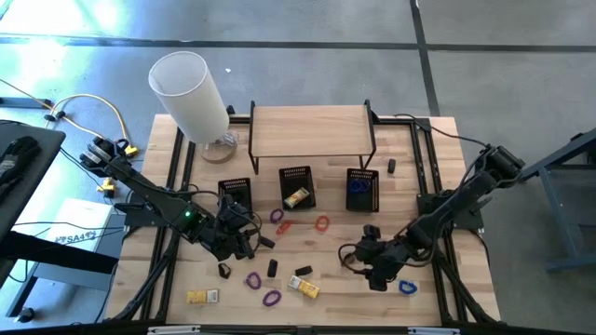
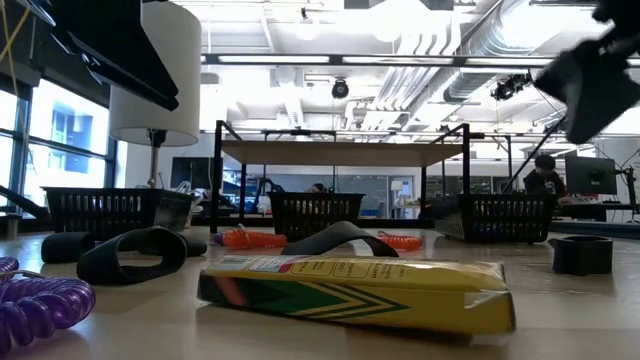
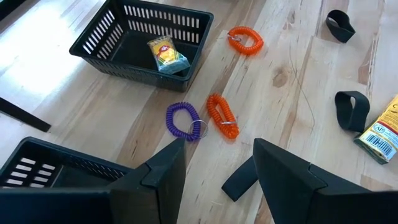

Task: Pick & Place Office Desk Supplies
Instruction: Put the black rubber band into the left black bin

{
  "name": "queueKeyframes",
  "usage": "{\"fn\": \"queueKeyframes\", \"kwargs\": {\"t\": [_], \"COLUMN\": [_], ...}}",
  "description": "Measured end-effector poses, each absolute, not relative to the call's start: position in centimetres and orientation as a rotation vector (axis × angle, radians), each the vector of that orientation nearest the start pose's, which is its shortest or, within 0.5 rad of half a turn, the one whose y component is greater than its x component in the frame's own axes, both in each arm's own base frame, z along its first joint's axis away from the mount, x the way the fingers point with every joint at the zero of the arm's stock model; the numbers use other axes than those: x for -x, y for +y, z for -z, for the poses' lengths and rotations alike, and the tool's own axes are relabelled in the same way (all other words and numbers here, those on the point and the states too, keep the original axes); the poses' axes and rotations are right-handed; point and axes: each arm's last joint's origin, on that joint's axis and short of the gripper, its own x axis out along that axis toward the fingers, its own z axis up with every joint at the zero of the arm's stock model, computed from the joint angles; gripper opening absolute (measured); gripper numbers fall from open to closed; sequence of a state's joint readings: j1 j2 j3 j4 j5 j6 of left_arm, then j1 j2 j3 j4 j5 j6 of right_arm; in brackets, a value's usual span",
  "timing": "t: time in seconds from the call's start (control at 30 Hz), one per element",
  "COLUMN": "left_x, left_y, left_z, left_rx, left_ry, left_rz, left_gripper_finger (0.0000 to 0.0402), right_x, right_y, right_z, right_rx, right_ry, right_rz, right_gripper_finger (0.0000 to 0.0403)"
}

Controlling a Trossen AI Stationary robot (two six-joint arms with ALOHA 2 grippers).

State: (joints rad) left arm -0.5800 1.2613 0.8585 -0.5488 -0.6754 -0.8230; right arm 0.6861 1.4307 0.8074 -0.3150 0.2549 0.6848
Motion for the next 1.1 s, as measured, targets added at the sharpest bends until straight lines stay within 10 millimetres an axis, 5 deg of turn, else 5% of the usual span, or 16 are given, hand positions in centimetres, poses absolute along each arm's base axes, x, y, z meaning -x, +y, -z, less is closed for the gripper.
{"fn": "queueKeyframes", "kwargs": {"t": [0.67, 1.1], "left_x": [-21.2, -21.2], "left_y": [-11.7, -11.7], "left_z": [-24.1, -24.1], "left_rx": [0.231, 0.231], "left_ry": [0.652, 0.65], "left_rz": [-0.392, -0.393], "left_gripper_finger": [0.0178, 0.0178], "right_x": [-18.8, -19.8], "right_y": [14.9, 15.6], "right_z": [-13.3, -10.1], "right_rx": [-0.12, -0.058], "right_ry": [0.828, 0.832], "right_rz": [-0.064, -0.031], "right_gripper_finger": [0.0256, 0.0256]}}
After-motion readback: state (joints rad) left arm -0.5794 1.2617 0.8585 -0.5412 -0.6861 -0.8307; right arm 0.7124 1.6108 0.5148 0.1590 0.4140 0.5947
